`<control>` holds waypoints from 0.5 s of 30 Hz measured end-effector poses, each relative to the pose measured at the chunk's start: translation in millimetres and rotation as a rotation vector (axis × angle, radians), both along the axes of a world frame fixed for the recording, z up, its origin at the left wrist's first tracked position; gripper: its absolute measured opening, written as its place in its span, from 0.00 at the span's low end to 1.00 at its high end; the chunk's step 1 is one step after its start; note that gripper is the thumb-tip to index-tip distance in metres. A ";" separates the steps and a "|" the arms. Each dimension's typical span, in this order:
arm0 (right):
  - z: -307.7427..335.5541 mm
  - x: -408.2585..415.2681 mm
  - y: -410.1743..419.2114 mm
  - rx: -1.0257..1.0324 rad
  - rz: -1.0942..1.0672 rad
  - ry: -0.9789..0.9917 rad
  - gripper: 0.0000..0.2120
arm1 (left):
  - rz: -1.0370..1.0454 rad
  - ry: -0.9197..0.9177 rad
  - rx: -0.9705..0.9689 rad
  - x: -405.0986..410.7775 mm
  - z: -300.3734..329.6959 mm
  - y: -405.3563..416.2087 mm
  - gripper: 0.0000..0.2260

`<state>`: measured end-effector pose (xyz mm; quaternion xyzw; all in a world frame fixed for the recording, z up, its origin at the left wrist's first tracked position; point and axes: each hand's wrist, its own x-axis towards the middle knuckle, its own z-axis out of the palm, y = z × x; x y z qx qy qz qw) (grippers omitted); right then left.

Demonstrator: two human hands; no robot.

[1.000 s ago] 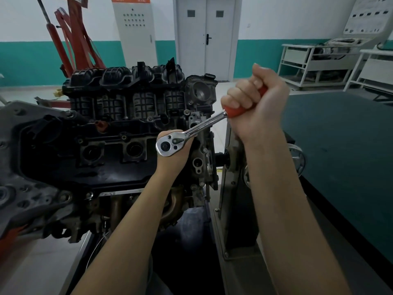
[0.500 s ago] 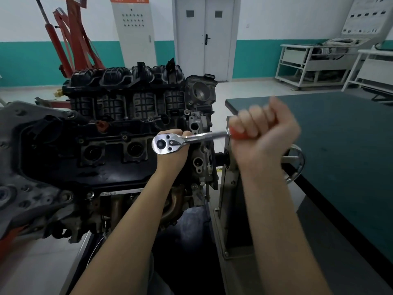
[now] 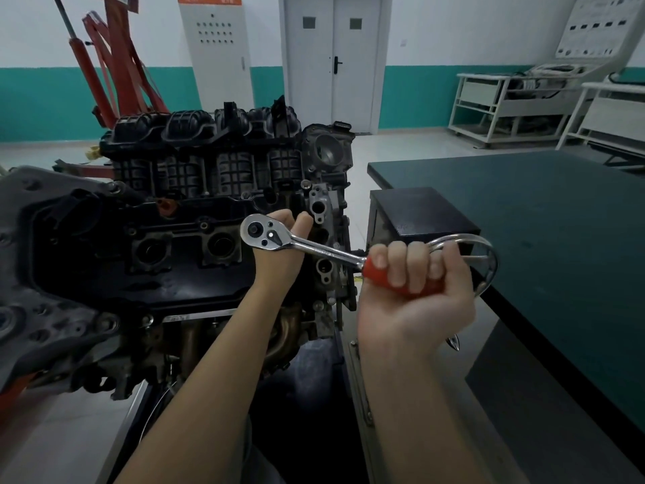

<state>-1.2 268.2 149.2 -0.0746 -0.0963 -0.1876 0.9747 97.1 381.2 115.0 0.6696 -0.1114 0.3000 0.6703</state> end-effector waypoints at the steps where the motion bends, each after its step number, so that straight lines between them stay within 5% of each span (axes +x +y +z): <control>1: 1.6 1.2 -1.3 -0.017 0.009 -0.014 0.22 | 0.002 0.001 0.001 1.1 -0.3 0.5 0.19; 9: 79.8 68.1 -24.9 -0.388 0.291 0.011 0.20 | 0.054 0.066 0.080 6.4 -6.2 1.9 0.24; 15: 54.7 43.7 -13.2 -0.239 0.140 0.003 0.19 | 0.096 0.178 0.057 3.6 -6.2 4.5 0.14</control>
